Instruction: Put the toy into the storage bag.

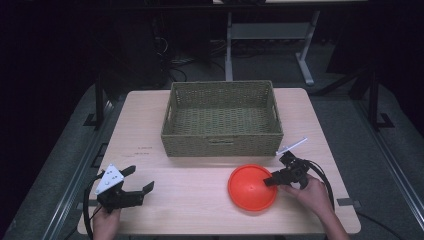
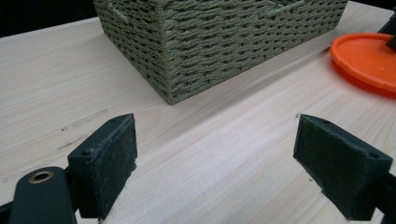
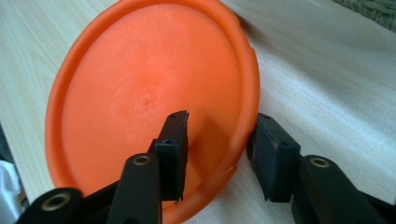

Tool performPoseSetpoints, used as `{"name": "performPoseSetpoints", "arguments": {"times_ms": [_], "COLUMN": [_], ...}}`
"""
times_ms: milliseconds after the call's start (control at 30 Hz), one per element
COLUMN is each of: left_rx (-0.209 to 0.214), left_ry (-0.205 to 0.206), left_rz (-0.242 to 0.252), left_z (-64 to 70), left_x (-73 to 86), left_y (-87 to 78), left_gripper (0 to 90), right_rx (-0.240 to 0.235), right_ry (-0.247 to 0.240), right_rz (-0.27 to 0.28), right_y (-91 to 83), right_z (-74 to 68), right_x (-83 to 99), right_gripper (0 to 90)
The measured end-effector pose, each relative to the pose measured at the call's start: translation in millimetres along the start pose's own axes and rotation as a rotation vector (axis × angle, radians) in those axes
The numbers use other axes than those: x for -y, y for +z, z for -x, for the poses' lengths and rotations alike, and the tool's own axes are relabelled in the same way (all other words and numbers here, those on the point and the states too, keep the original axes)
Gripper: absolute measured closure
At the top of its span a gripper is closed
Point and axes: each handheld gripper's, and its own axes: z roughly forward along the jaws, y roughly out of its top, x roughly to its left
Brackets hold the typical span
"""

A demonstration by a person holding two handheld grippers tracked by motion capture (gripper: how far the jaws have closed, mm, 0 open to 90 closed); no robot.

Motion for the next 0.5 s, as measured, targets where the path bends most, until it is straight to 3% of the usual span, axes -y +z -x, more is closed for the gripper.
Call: {"name": "performPoseSetpoints", "arguments": {"times_ms": [167, 300, 433, 500], "left_rx": [-0.002, -0.003, -0.005, -0.008], "left_ry": [-0.002, -0.003, -0.004, -0.001], "left_rz": [0.0, 0.001, -0.001, -0.001], "left_z": [0.0, -0.2, -1.0, -1.1], "left_x": [0.4, 0.7, 1.0, 1.2], "left_y": [-0.3, -0.2, -0.8, -1.4], "left_gripper": [12.8, 12.8, 12.9, 12.9], "right_rx": [-0.007, -0.063, -0.11, -0.105], "right_ry": [0.037, 0.075, 0.079, 0.064], "right_rz": [0.011, 0.064, 0.089, 0.078], "right_y": [-2.1, -12.8, -19.8, -21.8], "right_z": [2.2, 0.0, -2.2, -6.5], "right_x": [-0.9, -2.5, -4.5, -7.2], "right_gripper": [68.5, 78.9, 82.0, 82.1]}}
